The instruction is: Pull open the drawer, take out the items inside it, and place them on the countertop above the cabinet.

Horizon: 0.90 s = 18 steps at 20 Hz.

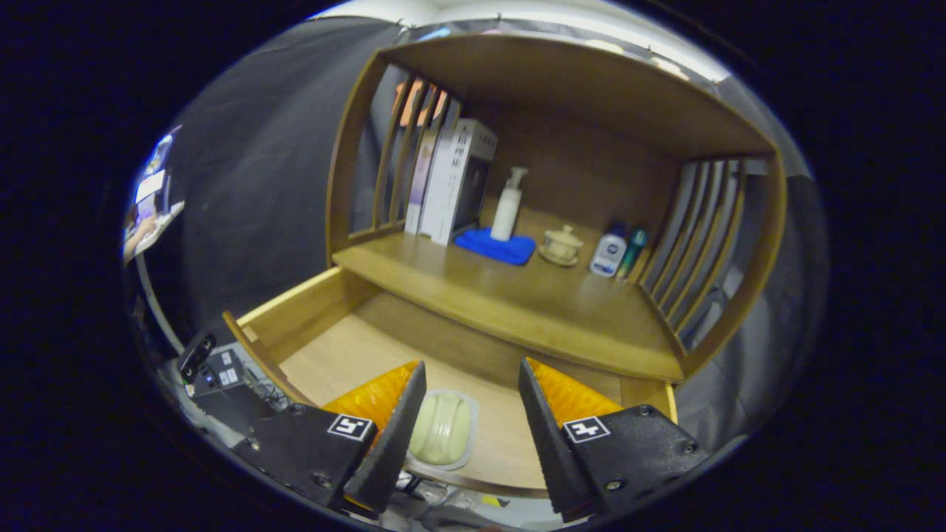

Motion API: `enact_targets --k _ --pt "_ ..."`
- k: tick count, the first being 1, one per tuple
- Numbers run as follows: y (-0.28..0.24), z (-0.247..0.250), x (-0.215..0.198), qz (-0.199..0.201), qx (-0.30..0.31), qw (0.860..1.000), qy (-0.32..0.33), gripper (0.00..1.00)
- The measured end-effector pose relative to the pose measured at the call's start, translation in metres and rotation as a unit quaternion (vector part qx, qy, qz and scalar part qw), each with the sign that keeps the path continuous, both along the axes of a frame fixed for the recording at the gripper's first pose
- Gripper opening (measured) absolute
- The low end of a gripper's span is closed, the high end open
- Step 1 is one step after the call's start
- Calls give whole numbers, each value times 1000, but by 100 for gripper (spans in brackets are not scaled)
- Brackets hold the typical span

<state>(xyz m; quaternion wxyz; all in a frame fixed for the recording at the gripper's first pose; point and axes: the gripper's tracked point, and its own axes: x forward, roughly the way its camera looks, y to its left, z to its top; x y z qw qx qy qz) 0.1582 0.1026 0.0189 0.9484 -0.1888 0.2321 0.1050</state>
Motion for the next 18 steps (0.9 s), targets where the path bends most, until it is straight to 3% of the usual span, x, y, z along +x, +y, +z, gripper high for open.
enact_targets --k 3,9,14,18 --pt "3 -26 7 5 -11 996 89 80" --pt "4 -56 8 -14 -20 979 200 75" --pt "-6 -70 10 -48 -26 970 235 63" --pt "-6 -81 9 -51 -4 966 252 51"
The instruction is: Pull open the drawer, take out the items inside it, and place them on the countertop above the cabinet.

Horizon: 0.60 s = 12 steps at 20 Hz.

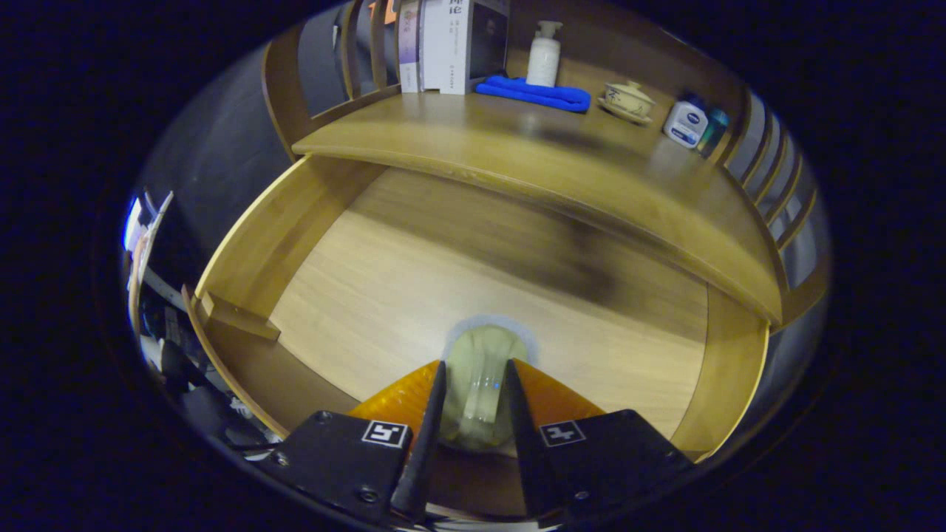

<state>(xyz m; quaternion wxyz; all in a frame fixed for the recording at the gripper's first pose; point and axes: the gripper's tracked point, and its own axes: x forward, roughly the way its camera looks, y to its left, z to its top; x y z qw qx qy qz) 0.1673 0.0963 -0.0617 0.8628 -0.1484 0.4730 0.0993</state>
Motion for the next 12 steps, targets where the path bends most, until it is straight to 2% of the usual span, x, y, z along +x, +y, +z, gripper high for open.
enact_targets --k 3,7,12 --pt "0 -3 1 0 9 1000 4 25" --pt "1 2 6 16 11 999 -26 17" --pt "0 32 11 32 5 998 -62 15"
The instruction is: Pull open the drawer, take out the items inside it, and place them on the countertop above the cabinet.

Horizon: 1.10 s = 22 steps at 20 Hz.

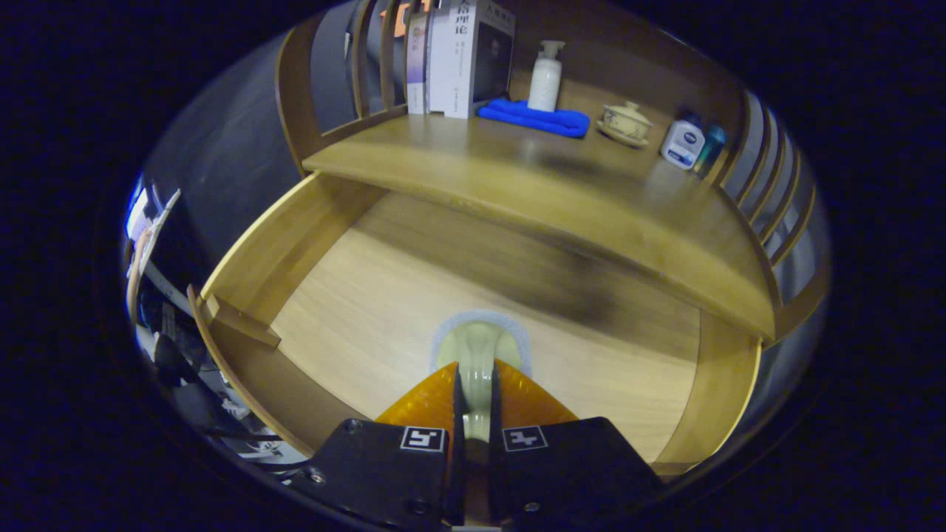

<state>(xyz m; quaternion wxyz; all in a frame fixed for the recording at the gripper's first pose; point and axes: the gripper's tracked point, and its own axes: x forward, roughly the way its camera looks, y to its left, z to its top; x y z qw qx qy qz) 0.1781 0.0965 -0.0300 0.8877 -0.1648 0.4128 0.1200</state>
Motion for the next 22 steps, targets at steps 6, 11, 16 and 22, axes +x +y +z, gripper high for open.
enact_targets --k 6,11,16,22 --pt "8 53 -11 28 -7 999 -30 15" --pt "11 101 -2 26 9 998 -58 15" --pt "3 136 44 -14 32 996 -79 15" --pt "1 139 98 -65 61 992 -85 15"
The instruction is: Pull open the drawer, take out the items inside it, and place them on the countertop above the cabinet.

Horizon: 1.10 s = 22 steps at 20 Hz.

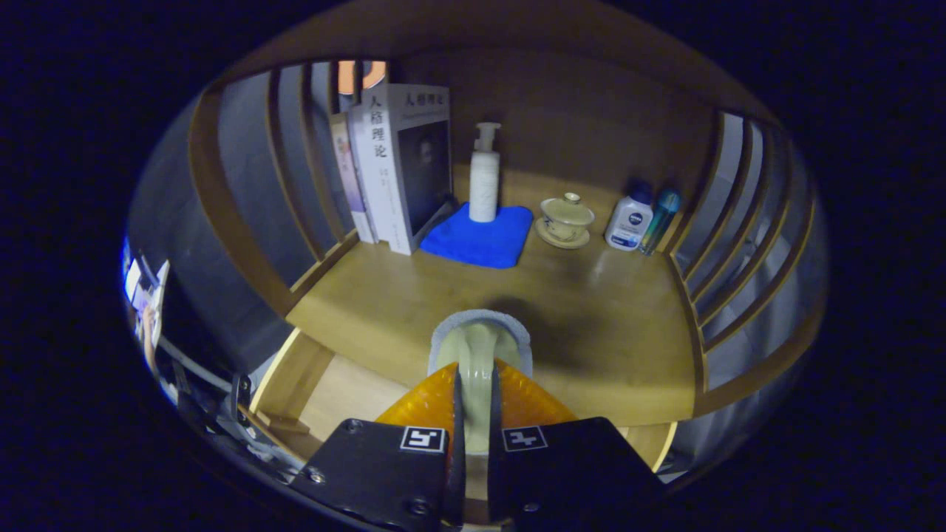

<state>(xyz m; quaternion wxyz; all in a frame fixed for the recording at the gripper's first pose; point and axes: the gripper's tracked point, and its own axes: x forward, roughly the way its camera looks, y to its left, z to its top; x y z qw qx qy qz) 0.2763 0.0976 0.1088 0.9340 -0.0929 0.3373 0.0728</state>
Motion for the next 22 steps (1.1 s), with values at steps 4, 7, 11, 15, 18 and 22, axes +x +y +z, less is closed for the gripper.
enact_targets --k 4,7,11,15,18,22 --pt "-3 -3 26 -32 39 999 -2 15" --pt "-3 -10 38 -48 58 997 4 15" --pt "-3 -16 53 -56 73 996 -5 15" --pt "-5 -21 60 -67 86 994 -18 19" --pt "-5 -23 63 -66 86 993 -36 48" --pt "-2 -14 59 -62 95 990 -81 86"
